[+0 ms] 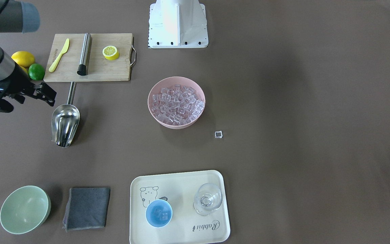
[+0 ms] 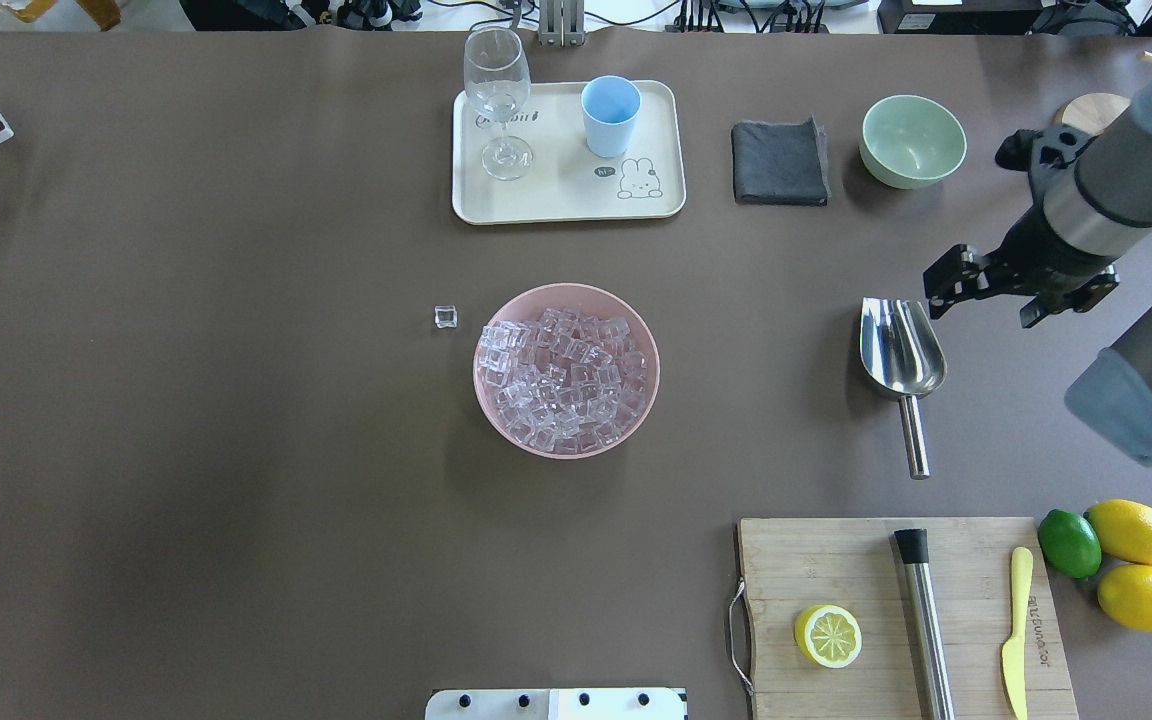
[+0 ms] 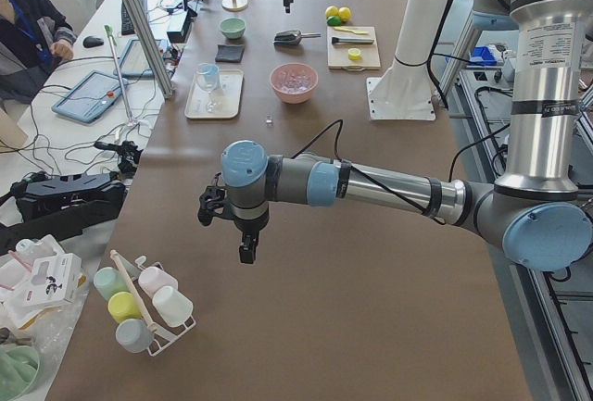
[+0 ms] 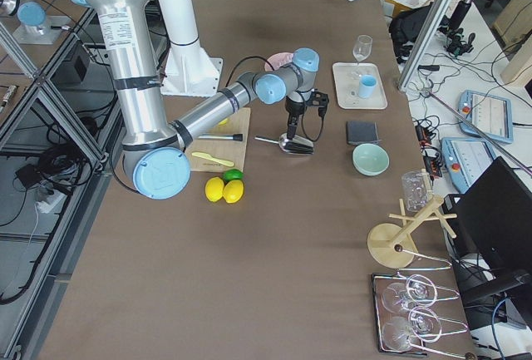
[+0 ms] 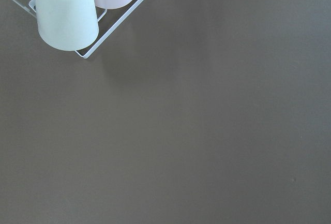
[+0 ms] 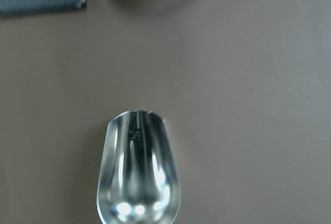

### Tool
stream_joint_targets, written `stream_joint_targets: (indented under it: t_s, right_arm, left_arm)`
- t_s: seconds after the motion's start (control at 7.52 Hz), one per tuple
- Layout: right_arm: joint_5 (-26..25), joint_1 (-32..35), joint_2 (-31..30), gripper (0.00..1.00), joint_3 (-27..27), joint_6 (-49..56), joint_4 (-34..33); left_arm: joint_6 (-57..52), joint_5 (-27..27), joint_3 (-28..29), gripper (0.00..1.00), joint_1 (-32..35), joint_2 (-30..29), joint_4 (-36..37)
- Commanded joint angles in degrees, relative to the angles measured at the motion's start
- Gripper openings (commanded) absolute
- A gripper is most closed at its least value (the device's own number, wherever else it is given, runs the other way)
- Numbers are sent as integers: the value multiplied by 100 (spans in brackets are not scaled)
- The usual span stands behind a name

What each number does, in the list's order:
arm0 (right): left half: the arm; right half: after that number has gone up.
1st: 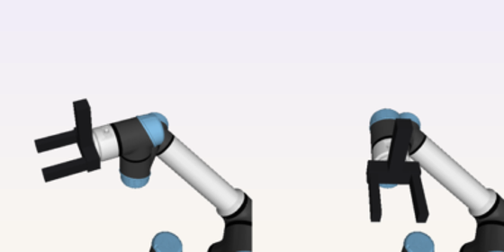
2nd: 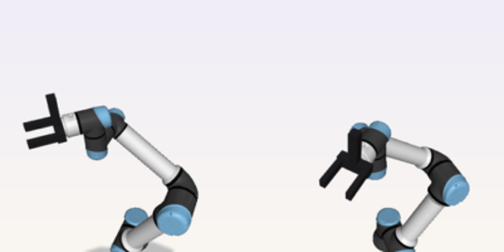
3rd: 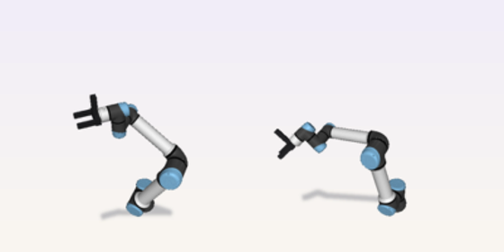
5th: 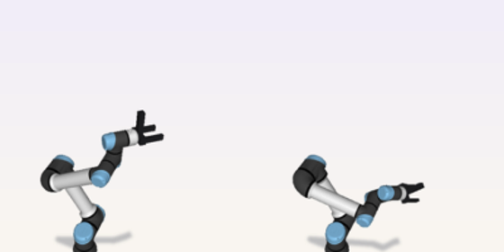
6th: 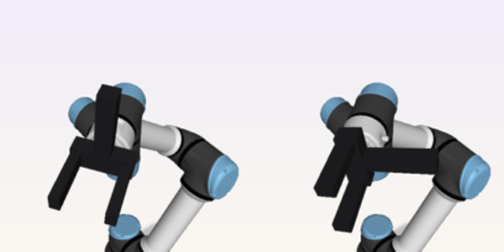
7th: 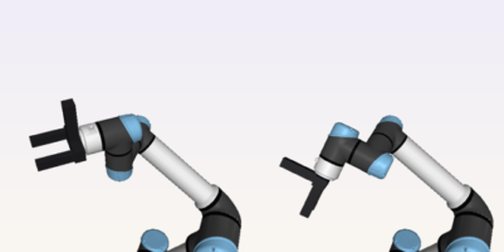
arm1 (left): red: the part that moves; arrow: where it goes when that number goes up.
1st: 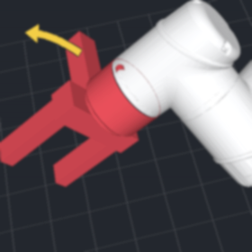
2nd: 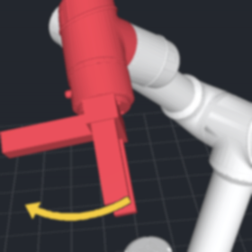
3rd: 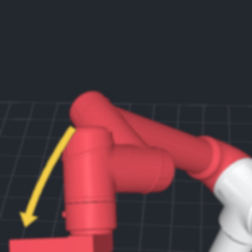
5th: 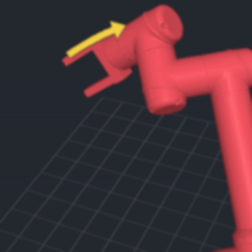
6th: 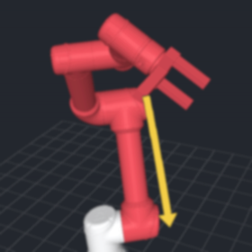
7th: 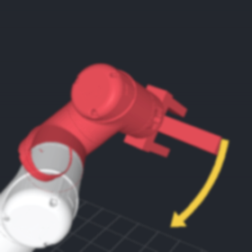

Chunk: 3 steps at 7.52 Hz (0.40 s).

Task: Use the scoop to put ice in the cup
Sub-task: 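Set the scoop down on the table and raise the right gripper away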

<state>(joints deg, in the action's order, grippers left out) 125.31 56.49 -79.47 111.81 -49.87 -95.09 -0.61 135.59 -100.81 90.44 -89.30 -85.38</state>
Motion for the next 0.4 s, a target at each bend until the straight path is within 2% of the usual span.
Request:
stream_joint_targets:
  t_s: [0.0,0.13,0.27]
  right_arm:
    - [132,1673,-480,100,315,1383,-150]
    - [525,2464,-526,100,159,2680,-707]
    - [686,3220,-552,100,-269,4285,-1148]
  left_arm:
    - [0,2,0,98,0,0,4]
    - [0,2,0,98,0,0,-5]
    - [0,2,0,98,0,0,4]
